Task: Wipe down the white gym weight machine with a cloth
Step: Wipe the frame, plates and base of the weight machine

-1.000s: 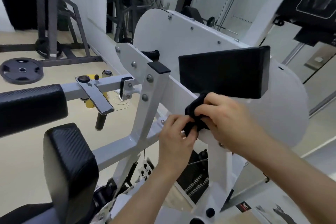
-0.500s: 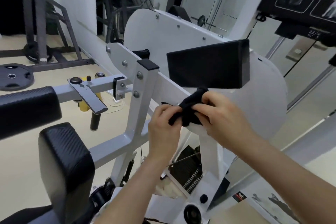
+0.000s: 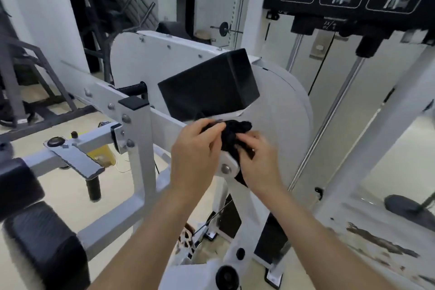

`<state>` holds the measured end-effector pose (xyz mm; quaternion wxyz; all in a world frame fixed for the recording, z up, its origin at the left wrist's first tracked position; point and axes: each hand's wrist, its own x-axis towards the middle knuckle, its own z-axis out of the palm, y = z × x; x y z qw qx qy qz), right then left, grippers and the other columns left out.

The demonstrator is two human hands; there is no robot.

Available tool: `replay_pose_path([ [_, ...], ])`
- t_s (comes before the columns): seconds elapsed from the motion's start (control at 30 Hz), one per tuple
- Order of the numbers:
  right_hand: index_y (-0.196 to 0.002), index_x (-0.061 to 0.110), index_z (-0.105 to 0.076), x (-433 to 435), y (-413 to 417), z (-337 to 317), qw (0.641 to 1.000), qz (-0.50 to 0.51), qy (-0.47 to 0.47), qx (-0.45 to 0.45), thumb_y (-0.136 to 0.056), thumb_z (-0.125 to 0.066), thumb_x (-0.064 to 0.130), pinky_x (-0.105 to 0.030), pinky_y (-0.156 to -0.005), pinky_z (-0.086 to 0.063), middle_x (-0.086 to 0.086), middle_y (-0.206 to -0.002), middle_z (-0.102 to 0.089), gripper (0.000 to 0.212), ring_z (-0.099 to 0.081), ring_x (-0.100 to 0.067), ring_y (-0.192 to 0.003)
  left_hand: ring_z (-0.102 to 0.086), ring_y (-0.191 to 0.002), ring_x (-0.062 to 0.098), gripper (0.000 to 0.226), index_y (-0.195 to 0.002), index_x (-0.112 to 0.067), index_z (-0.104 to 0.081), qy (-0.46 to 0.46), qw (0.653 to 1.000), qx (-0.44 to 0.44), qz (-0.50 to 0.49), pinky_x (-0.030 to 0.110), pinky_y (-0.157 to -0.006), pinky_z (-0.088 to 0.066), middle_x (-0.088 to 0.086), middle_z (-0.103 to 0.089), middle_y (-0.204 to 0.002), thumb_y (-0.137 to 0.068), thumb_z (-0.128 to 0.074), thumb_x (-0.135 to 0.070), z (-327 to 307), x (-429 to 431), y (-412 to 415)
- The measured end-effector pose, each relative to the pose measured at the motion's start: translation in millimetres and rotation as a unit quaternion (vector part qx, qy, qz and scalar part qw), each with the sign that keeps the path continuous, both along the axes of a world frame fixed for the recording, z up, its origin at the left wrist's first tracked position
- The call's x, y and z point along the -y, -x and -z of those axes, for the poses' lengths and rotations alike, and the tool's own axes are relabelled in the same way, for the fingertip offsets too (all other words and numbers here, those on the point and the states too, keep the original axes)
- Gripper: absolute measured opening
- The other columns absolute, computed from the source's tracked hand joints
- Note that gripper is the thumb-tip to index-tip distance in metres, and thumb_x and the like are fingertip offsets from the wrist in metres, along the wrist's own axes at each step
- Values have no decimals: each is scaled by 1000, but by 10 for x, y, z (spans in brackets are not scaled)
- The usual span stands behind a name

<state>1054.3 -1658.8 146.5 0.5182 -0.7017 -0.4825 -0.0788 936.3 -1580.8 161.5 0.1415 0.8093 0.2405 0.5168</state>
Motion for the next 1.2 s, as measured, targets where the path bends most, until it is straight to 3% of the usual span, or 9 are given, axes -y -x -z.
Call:
replay_pose_path([
  [0.17,-106,16,-72,227,-263,314,989,15,128,78,-92,-54,6,-13,-71,-39,-2,-102,-66,25,-61,-17,-89,-54,-97,21,22,-100,-21,-71,-104,957,-270,38,37,-74,-51,-4,-62,-100,-85,-59,-12,-51,225,-190],
  [0.3,-112,6,-67,-3,-393,69,996,-24,1,91,-90,-54,7,-1,-84,-35,-6,-111,-61,25,-50,-1,-94,-59,-79,24,15,-91,-13,-71,-89,969,-225,-52,40,-61,-52,1,-63,-90,-79,-68,-4,-196,228,-266],
  [0.43,-119,-1,-63,-194,-468,242,990,-98,14,100,-92,-56,5,-34,-87,-50,-14,-116,-59,29,-58,-27,-99,-56,-76,22,9,-82,-17,-65,-61,940,-293,-165,35,-55,-48,-3,-59,-85,-80,-67,-9,-199,259,-354],
  [0.5,-114,1,-66,-52,-477,539,989,-103,8,104,-93,-53,10,-30,-74,-48,-10,-103,-62,26,-57,-26,-86,-57,-71,21,16,-71,-19,-63,-91,910,-355,-192,27,-49,-36,-3,-58,-75,-68,-68,-4,-147,406,-512],
  [0.6,-92,7,-69,231,-608,831,981,-138,66,116,-85,-59,13,-16,-63,-38,-4,-86,-61,14,-58,-17,-70,-63,-72,25,20,-62,-15,-68,-190,857,-422,-226,28,-61,-49,5,-66,-71,-64,-58,2,46,655,-812],
  [0.73,-71,6,-68,343,-850,598,940,-162,45,296,-56,-78,-5,-21,-45,-35,-4,-68,-59,21,-55,-18,-57,-57,-111,37,39,-98,-2,-68,-133,824,-472,-283,41,-98,-47,20,-63,-109,-86,-32,4,263,838,-990],
  [0.93,-63,14,-56,238,-1307,-397,793,-138,-45,591,-79,-43,-3,-33,-56,-40,-4,-69,-51,27,-52,-23,-68,-52,-66,22,22,-87,-9,-60,-33,911,-245,-331,31,-46,-47,7,-57,-86,-73,-67,7,95,853,-1094],
  [1.07,-67,19,-63,302,-1376,-565,684,-117,68,717,-82,-43,6,-31,-72,-42,2,-72,-57,28,-57,-18,-79,-54,-60,26,29,-94,-5,-64,56,940,-134,-309,35,-46,-47,11,-59,-88,-70,-68,11,267,940,-1465],
  [1.2,-72,11,-65,226,-1326,-982,764,-77,107,631,-81,-52,4,-45,-79,-35,-8,-79,-63,18,-59,-30,-85,-61,-88,23,39,-123,-3,-59,99,973,40,-205,31,-67,-50,9,-61,-118,-84,-58,3,247,901,-1680],
])
